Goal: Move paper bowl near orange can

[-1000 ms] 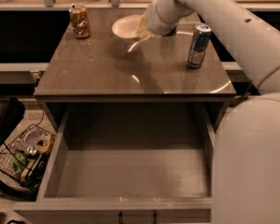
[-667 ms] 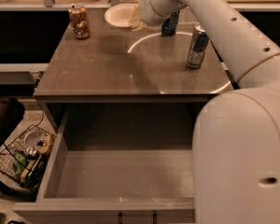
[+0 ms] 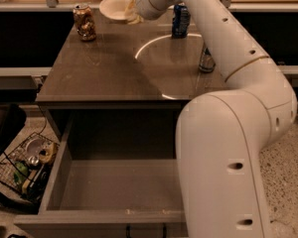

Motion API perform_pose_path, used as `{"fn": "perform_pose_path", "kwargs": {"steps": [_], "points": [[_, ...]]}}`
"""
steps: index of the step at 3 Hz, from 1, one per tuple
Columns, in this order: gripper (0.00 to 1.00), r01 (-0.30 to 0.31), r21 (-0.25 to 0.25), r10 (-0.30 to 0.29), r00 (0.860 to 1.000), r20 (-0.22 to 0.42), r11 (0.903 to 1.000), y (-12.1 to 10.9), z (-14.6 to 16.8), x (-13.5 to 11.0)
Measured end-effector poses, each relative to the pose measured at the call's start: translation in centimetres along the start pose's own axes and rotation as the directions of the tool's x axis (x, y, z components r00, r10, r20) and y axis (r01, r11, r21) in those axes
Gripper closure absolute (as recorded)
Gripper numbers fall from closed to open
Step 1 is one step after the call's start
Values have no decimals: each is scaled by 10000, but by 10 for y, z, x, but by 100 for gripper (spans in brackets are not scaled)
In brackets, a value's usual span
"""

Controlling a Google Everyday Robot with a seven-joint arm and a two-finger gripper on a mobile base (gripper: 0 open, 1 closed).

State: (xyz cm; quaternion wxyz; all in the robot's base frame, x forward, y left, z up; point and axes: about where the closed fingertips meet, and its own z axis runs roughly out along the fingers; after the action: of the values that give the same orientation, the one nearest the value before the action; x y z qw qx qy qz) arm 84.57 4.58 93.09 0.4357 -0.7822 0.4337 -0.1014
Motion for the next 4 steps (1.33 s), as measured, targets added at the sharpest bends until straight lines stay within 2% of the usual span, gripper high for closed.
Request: {"fn": "perform_pose_path", "kwargs": {"steps": [1,2,3,4], "points": [[100,39,-465,-46,9999,-150,9989,6,18,-4],[100,-457,-988,454,9990,-45,9941,28,47,-3],[100,-729,-1249,757,9970,176,9895,41,62,-6],[82,-723,-1299,756,9969,202,9889,43,66,-7]]}}
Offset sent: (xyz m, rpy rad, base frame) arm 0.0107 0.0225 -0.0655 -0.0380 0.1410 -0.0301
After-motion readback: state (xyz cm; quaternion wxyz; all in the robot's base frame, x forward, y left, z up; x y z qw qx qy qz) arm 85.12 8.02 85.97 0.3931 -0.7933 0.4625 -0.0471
